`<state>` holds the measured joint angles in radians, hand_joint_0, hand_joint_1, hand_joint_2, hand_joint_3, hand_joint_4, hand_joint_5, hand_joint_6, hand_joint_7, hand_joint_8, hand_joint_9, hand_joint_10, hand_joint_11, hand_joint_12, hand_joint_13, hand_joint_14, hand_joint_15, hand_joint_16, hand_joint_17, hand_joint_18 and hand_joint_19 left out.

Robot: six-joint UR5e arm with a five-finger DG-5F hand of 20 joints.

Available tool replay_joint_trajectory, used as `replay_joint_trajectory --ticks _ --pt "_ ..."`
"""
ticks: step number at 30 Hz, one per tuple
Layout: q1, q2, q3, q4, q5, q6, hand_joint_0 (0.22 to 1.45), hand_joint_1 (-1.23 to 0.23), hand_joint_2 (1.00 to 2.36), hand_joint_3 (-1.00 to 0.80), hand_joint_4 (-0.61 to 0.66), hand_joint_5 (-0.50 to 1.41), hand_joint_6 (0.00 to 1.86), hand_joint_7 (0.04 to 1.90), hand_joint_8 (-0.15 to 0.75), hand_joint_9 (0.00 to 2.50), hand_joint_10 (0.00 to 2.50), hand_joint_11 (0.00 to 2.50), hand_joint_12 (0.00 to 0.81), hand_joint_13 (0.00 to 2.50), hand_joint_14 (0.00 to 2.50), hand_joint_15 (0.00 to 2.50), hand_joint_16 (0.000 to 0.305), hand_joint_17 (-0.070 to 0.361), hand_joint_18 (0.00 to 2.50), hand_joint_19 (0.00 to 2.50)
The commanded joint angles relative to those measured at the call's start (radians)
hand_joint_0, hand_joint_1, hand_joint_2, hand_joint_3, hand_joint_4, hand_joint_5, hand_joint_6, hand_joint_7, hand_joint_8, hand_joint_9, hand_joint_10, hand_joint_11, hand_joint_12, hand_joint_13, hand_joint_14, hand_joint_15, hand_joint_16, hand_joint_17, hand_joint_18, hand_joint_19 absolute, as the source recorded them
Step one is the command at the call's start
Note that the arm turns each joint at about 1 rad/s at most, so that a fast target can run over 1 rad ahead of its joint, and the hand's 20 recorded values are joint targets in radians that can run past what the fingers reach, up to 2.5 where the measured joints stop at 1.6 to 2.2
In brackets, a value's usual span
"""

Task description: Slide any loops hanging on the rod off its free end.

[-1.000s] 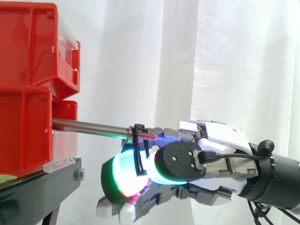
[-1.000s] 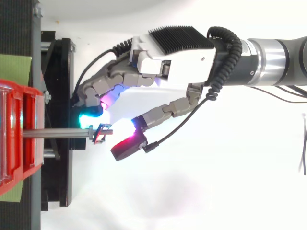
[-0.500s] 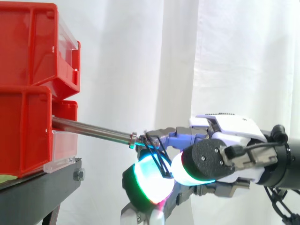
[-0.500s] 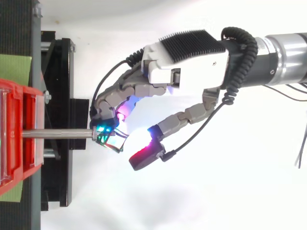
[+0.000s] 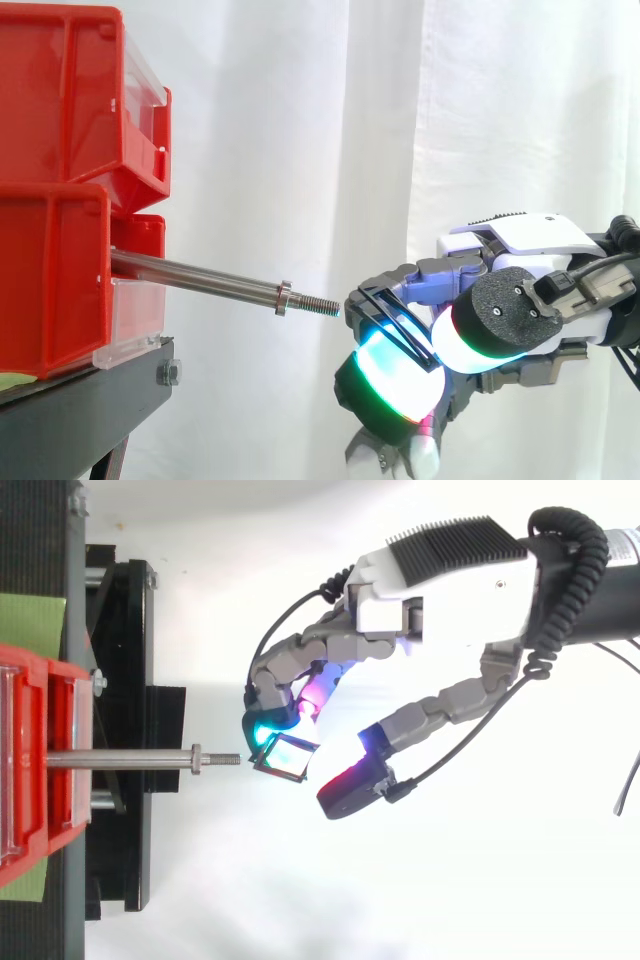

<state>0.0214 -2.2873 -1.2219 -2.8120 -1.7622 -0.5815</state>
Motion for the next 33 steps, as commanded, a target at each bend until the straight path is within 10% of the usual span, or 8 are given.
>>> replay_joint_trajectory --ticks 1,12,33 --pt "-0.005 0.011 0.001 -0.053 0.020 0.037 0.57 -0.68 1.03 -0.13 0.10 -0.19 0.88 1.41 0.336 0.80 0.01 0.23 0.309 0.72 0.00 0.02 0.045 0.102 0.71 0.24" --pt "0.006 0.048 0.001 -0.204 0.138 0.230 0.60 -0.75 1.02 -0.28 0.14 -0.20 0.87 1.40 0.327 0.78 0.01 0.22 0.304 0.71 0.00 0.02 0.045 0.100 0.72 0.22" --pt "0.015 0.052 0.001 -0.259 0.161 0.368 0.59 -0.52 1.01 -0.45 0.18 -0.16 0.85 1.40 0.335 0.87 0.01 0.24 0.292 0.74 0.00 0.03 0.043 0.098 0.72 0.25"
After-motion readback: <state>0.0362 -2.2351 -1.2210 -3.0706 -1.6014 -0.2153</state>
